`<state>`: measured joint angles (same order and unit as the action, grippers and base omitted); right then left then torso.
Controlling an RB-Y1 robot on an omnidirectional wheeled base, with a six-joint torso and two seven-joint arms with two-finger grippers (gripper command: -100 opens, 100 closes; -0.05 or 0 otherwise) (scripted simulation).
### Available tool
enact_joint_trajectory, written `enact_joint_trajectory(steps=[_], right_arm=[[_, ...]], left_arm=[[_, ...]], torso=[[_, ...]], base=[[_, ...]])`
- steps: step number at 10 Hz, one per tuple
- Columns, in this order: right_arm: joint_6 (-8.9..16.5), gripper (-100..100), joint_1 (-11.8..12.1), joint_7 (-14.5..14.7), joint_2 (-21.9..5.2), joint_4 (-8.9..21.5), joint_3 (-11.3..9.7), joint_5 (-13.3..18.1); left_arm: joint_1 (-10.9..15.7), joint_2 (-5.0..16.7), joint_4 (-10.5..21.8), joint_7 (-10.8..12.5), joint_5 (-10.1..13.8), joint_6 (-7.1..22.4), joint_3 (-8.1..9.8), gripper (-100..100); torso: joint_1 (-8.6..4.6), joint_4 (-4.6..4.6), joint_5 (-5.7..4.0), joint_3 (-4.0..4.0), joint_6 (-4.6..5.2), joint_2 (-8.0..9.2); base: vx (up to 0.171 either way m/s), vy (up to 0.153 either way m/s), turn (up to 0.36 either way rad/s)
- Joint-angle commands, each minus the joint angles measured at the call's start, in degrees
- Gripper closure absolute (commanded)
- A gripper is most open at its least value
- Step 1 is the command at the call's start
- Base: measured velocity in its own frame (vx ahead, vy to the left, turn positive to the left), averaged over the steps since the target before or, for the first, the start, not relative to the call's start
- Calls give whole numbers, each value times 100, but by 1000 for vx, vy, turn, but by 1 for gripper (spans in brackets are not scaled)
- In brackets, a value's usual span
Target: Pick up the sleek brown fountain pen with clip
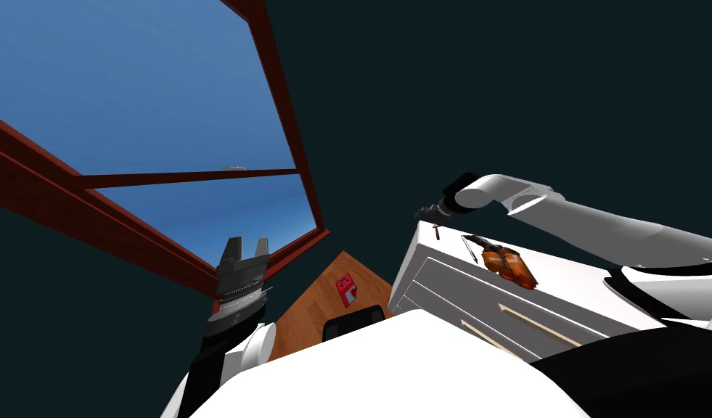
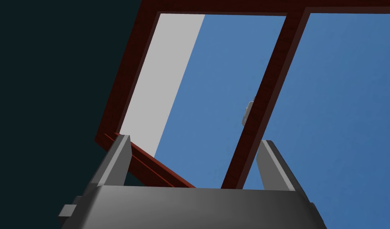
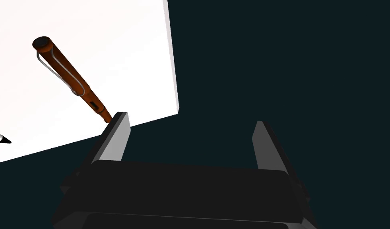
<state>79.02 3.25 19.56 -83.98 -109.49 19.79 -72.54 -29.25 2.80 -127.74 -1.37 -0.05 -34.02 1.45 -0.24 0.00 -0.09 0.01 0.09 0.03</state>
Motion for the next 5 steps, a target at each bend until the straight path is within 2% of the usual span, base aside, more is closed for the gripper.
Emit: enact_joint_trajectory(steps=[1,2,5], right_arm=[[286,-100,-13,77,-34,50,-20,-105],[460,-100,-9,208,-73,125,-50,-281],[891,-100,-2,329,-103,191,-81,-441]], left_arm=[[0,0,0,0,0,0,0,0],[0,0,0,0,0,0,0,0],[0,0,0,0,0,0,0,0]], torso=[[0,0,0,0,0,0],[2,1,0,1,2,1],[0,0,0,0,1,1]], base=[[5,-57,38],[13,-64,48],[9,-55,44]])
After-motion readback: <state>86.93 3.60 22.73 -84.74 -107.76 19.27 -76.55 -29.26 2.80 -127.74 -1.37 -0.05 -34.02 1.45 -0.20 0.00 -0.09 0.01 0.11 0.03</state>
